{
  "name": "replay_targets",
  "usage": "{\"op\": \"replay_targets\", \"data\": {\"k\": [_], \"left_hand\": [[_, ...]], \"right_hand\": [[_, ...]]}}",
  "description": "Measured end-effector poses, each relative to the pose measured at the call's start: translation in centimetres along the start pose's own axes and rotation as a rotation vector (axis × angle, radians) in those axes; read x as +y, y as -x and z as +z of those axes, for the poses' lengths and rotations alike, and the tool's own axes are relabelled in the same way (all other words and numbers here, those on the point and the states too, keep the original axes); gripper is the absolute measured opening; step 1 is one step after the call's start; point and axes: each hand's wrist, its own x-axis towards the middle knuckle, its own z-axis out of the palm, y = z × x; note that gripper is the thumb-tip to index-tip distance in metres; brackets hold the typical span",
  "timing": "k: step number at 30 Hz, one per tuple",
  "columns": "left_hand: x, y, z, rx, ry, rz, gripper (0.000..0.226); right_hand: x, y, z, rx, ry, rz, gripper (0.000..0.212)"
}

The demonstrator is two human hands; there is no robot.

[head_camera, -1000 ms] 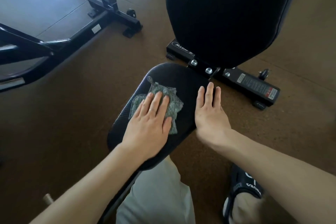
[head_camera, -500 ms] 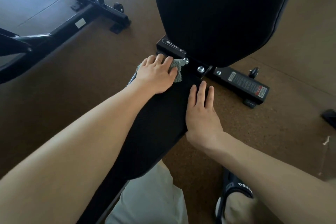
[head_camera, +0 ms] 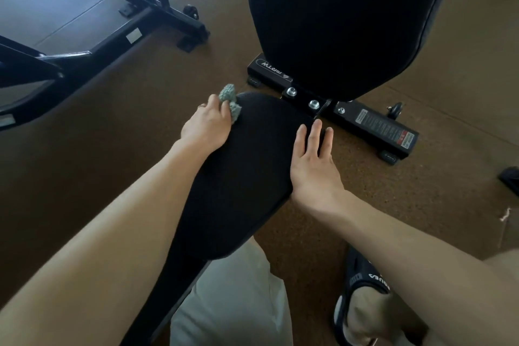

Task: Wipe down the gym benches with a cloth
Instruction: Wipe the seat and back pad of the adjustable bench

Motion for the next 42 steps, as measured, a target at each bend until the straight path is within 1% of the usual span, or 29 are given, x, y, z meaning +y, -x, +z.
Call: {"op": "replay_targets", "data": {"k": [4,9,14,17,21,25,27,31,34,36,38,41,42], "left_hand": [[-3.4,4.2,0.2,0.036,-0.002,-0.067,0.032],[-5.5,7.9,0.2,0.085,-0.032,-0.065,0.030],[-7.6,12.5,0.5,0.143,-0.053,-0.123,0.029],[-8.2,14.6,1.0,0.197,0.005,-0.155,0.030],[-8.4,17.9,2.3,0.255,0.173,-0.242,0.029],[-8.0,20.9,3.7,0.267,0.201,-0.244,0.039],[-7.8,19.4,2.9,0.227,0.142,-0.214,0.045],[-6.1,12.9,0.6,0.103,-0.131,-0.061,0.051],[-3.2,8.3,0.7,0.048,-0.201,0.029,0.057],[-1.5,6.9,1.7,0.036,-0.280,0.066,0.063],[-0.4,7.9,3.0,0.042,-0.332,0.143,0.063],[-0.5,13.3,5.2,0.099,-0.341,0.374,0.060],[-1.0,15.2,5.7,0.105,-0.338,0.425,0.059]], "right_hand": [[0.0,0.0,0.0,0.005,0.013,0.003,0.126],[0.0,0.0,0.0,0.013,0.028,0.014,0.124],[-0.1,-0.2,0.2,0.011,0.069,0.030,0.124],[-0.2,-0.4,0.4,0.019,0.083,0.040,0.123],[-0.3,-0.5,0.6,0.038,0.106,0.052,0.123],[-0.1,-0.7,0.7,0.044,0.096,0.049,0.121],[-0.1,-0.7,0.7,0.052,0.106,0.039,0.120],[0.1,-0.9,1.0,0.059,0.108,0.031,0.118],[0.2,-1.1,1.1,0.068,0.109,0.031,0.118],[0.2,-1.2,1.2,0.059,0.105,0.030,0.117],[0.2,-1.3,1.2,0.050,0.098,0.025,0.118],[0.4,-1.1,1.1,0.037,0.058,0.021,0.123],[0.6,-0.9,1.0,0.041,0.047,0.016,0.124]]}}
